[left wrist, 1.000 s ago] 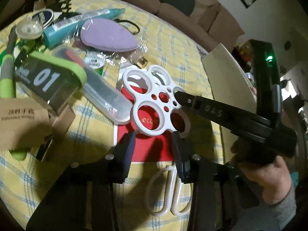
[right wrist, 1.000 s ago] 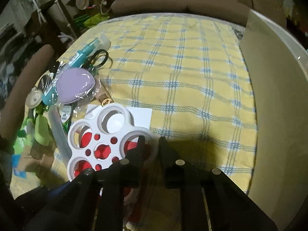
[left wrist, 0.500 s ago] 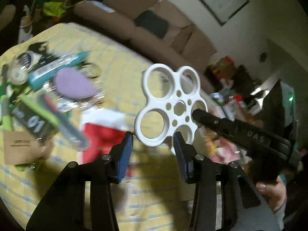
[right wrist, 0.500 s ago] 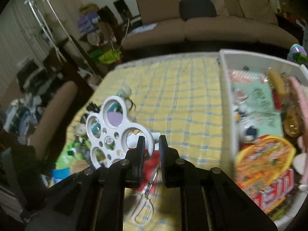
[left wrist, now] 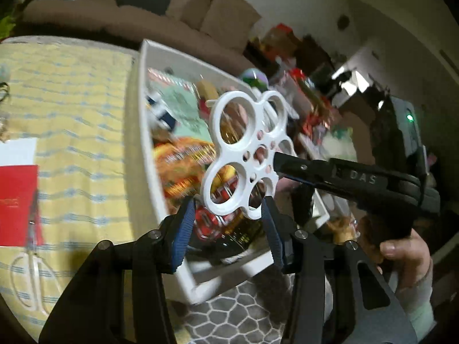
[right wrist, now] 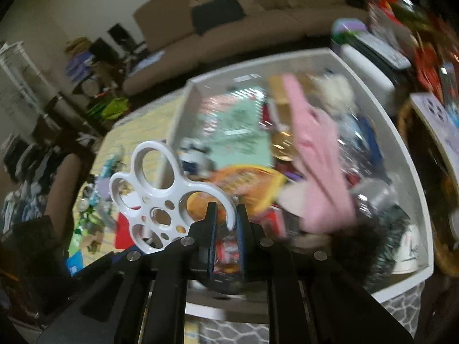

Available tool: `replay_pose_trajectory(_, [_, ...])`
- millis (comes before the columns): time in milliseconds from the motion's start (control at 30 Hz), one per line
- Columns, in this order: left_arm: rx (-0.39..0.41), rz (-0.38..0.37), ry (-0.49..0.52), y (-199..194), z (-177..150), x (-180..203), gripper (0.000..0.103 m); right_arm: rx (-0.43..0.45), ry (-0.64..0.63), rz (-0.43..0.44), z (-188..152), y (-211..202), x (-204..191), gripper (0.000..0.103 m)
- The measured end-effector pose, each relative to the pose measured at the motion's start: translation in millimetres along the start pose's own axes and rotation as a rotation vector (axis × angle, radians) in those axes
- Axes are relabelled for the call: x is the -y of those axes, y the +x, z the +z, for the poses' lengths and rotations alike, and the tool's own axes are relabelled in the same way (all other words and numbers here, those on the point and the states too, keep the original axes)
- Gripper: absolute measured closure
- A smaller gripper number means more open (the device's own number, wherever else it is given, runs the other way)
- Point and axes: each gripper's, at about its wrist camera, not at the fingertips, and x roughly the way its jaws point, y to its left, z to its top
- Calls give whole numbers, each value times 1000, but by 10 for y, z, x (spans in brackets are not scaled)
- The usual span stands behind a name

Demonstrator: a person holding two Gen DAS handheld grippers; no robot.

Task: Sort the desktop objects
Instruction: 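Lower the ring holder into the white bin and open the left tool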

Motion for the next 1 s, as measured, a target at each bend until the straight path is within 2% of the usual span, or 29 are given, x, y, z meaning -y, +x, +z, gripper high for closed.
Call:
replay_pose_trajectory(67, [-5, 21, 15, 26, -17, 48, 53, -34, 0, -24, -13, 93, 100, 90])
replay_pose_trajectory(133, [-2, 27, 26, -36, -51, 121, 44, -59, -8, -57, -26, 187, 174, 87])
replay_pose_trajectory(167, [10, 40, 37, -73, -48, 126, 28, -62, -6, -67, -49, 222, 209, 85])
replay_pose_trajectory(267, [72, 79, 40, -262, -32, 106, 7, -49, -1, -80, -91, 232, 263, 83])
replay_pose_trajectory(333, [139, 97, 33, -497, 2, 1, 6, -26, -9, -70, -105, 183, 247, 74])
replay_pose_trajectory(367, [150, 104, 24, -553, 56, -39, 6, -11, -15, -67, -109, 139, 226, 68])
replay_pose_trajectory(433, [175, 137, -3, -727, 105, -224, 5, 23, -24, -65, -107, 43, 193, 62])
replay_pose_trajectory(533, [187, 230, -26, -940, 131, -539, 3, 79, -41, -43, -114, -112, 98, 55])
replay_pose_trajectory(667, [170, 364, -24, -1171, 27, -971, 1, 120, -99, 39, -221, -286, -197, 47])
replay_pose_trajectory(800, [75, 443, -2, -1131, -192, -1249, 1, 140, -185, 101, -440, -406, -585, 39])
replay_pose_trajectory(900, [-15, 503, 57, -958, -376, -1295, 1, 127, -236, 134, -576, -389, -840, 34])
replay_pose_trajectory(1000, [-94, 531, 124, -696, -583, -1251, 1, 95, -287, 183, -744, -335, -1068, 33])
